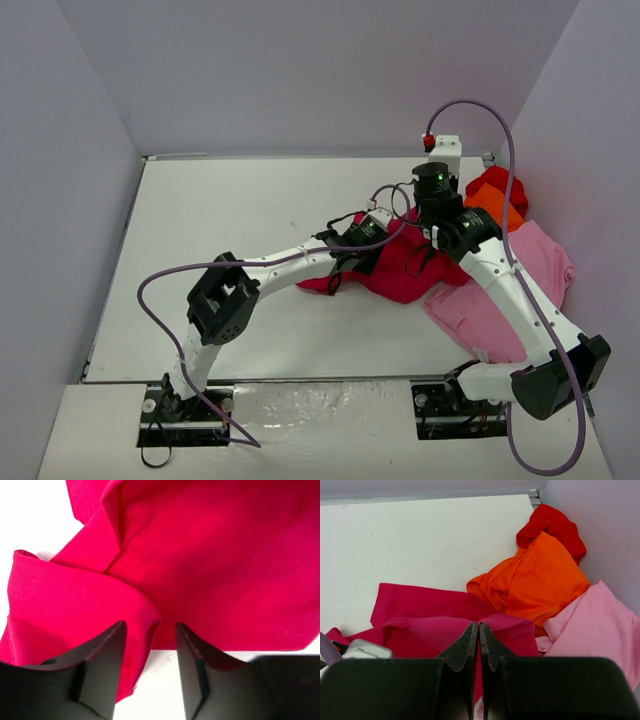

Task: Fold and stack the t-shirts
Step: Flatten out the tshirt

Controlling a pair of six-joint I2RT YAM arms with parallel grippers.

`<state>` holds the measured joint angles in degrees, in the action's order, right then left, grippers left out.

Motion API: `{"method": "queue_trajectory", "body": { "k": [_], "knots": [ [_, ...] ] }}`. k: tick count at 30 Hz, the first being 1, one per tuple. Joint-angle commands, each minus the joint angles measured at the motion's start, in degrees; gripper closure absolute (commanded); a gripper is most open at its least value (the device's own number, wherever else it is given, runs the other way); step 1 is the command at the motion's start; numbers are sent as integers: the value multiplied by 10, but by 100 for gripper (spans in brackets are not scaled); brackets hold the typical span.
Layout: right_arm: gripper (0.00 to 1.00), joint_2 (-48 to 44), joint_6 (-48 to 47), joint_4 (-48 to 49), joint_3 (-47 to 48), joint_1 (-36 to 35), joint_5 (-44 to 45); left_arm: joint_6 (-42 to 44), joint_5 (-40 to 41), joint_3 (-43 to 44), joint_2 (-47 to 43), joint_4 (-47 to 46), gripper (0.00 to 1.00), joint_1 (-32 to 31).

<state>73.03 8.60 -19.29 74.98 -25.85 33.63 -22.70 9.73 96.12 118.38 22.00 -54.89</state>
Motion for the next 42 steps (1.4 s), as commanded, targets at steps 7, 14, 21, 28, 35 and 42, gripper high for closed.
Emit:
{"method": "queue_trajectory", "body": {
  "k": [7, 14, 21, 28, 35, 42],
  "knots": [
    [100, -10, 1, 25, 1, 4, 28, 6, 4, 19, -14, -24, 63, 2],
    [100, -13, 1, 25, -2, 4, 31, 6, 17, 17, -15, -24, 88, 3],
    [100, -18, -1, 22, -4, 4, 34, 3, 24, 7, -25, -33, 100, 6],
    [100, -23, -8, 21, 8, 4, 32, 21, 115, -10, -140, 12, 100, 9],
    [100, -55, -30, 16, 58, 7, 54, 23, 162, -13, -385, 101, 100, 74],
    [100, -79, -32, 12, 141, 11, 84, 35, 283, 118, -536, 250, 100, 90]
  ]
}}
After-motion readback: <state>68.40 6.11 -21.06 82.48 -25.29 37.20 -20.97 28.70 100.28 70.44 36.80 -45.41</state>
